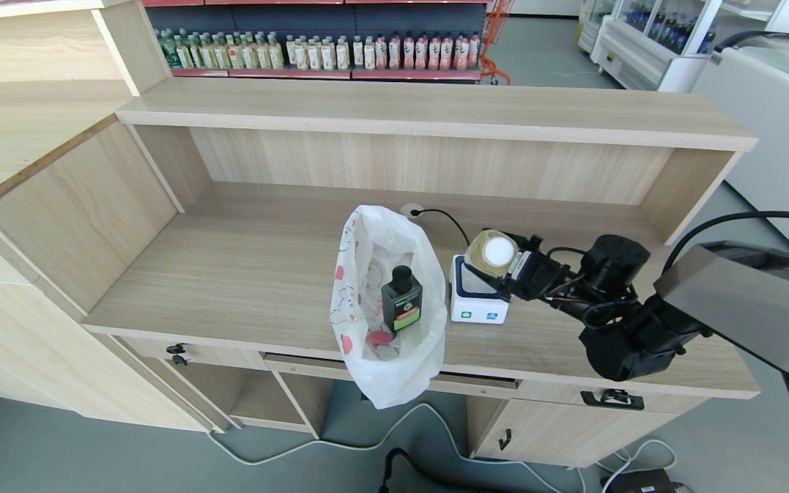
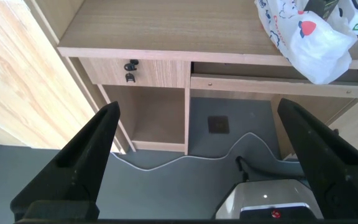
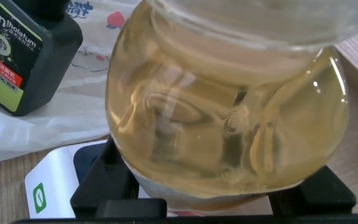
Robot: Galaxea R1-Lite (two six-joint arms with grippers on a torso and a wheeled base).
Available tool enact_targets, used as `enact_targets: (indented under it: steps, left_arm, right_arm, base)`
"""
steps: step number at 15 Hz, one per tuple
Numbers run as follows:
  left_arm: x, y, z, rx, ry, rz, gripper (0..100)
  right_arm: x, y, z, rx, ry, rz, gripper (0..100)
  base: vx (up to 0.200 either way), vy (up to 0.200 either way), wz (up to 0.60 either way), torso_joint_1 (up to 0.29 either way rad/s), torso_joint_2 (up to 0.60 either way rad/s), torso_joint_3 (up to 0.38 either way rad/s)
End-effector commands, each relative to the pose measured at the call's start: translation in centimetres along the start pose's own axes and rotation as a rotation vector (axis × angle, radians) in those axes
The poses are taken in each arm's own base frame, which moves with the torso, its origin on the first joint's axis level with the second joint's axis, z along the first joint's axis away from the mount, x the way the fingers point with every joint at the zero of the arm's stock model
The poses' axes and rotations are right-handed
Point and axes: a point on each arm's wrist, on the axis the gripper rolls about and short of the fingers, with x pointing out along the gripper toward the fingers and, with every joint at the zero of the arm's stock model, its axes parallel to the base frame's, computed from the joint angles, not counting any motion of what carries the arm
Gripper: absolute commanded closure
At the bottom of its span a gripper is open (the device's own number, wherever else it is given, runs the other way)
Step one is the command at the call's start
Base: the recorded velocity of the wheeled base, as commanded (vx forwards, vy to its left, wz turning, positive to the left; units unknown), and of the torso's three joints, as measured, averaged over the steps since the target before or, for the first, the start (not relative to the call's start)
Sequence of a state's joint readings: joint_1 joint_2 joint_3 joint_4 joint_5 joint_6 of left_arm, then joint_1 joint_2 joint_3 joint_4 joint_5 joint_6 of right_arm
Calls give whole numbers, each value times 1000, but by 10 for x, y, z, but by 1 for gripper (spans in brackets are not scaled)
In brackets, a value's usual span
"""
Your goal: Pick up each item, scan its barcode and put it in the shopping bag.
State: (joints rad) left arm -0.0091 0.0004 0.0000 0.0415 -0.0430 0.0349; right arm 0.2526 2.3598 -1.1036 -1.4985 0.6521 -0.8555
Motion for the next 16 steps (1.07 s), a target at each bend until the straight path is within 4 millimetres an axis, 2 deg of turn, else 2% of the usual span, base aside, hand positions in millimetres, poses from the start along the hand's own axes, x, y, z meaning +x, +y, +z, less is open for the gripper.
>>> enact_targets:
  steps: [1, 4, 6, 8, 10, 13, 16]
  left_arm:
    - [0, 0, 0, 0, 0, 0, 0]
    - [0, 0, 0, 0, 0, 0, 0]
    - [0, 0, 0, 0, 0, 0, 0]
    - [0, 0, 0, 0, 0, 0, 0]
    - [0, 0, 0, 2, 0, 0, 0]
    - [0, 0, 0, 2, 0, 0, 0]
    - [0, 0, 0, 2, 0, 0, 0]
  right_arm:
    - [1, 0, 1, 8, -6, -9, 100]
    - [7, -16, 33, 113, -20, -136, 100]
    - [3, -35, 73, 263, 22, -276, 100]
    - [-9, -43, 103, 438, 110, -382, 100]
    - [-22, -44, 115, 551, 178, -431, 100]
    - [-33, -46, 124, 623, 193, -460, 100]
    - [-30, -50, 153, 715, 135, -429, 100]
  base:
    - [0, 0, 0, 0, 0, 0]
    - [0, 0, 0, 0, 0, 0]
    - [0, 0, 0, 0, 0, 0]
    - [0, 0, 0, 0, 0, 0]
    - [0, 0, 0, 0, 0, 0]
    - [0, 200, 0, -4, -1, 2]
    - [0, 200, 0, 11, 6, 5]
